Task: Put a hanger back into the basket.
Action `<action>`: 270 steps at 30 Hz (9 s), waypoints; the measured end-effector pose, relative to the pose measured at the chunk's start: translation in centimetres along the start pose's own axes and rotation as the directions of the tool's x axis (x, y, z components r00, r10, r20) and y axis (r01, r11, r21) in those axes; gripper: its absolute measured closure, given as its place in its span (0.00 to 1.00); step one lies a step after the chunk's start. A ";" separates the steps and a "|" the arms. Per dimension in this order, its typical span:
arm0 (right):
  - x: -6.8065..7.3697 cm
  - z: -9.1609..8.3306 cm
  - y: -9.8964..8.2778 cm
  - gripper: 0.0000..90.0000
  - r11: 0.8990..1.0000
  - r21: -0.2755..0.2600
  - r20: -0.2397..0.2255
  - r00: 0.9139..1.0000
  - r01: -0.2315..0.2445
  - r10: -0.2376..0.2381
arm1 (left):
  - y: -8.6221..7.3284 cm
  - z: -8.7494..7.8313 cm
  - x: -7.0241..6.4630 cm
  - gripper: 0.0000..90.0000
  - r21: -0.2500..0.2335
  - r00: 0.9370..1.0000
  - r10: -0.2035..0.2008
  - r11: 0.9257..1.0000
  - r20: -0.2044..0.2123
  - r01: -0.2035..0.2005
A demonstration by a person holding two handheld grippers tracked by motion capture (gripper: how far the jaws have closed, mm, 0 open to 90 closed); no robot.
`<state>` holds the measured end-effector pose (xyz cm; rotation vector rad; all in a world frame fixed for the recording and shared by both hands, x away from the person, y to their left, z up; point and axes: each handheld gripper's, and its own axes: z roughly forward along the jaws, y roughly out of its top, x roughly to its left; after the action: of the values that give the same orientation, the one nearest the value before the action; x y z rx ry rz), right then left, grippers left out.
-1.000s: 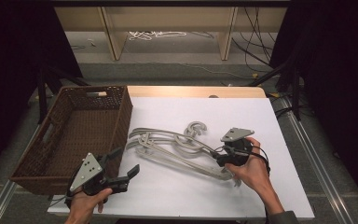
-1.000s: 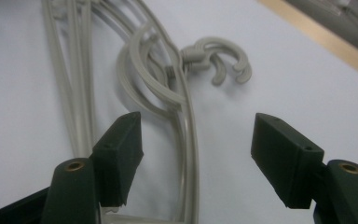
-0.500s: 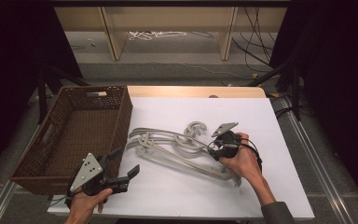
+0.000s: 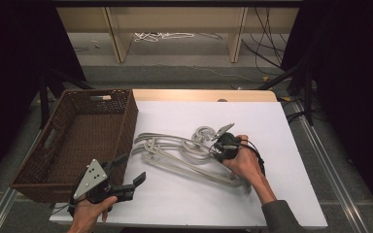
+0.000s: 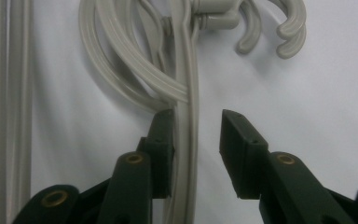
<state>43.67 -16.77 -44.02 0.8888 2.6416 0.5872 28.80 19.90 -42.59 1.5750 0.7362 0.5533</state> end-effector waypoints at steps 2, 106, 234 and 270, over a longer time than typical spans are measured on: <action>0.0 0.1 0.0 0.80 1.000 0.005 -0.004 1.000 0.000 0.000 | 0.0 0.0 0.0 0.17 0.004 1.000 0.001 1.000 0.001 -0.001; 5.9 -11.5 -3.5 0.91 0.924 -0.195 0.054 0.944 0.330 -0.326 | 4.6 13.9 -5.7 0.42 0.454 0.968 0.175 0.858 0.182 -0.241; 5.4 -9.1 -9.4 0.22 0.833 -0.526 -0.001 0.980 -0.171 0.201 | 11.1 -2.8 19.5 0.91 0.452 0.945 0.161 0.892 -0.286 -0.015; 5.5 -8.9 -9.4 0.22 0.834 -0.524 -0.006 0.980 -0.173 0.199 | 6.2 -5.1 23.3 0.91 0.574 0.913 0.178 0.816 -0.368 0.073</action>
<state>31.18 -22.67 -41.37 0.9646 2.1769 1.2424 41.90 40.15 -37.23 2.0789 1.2720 0.7614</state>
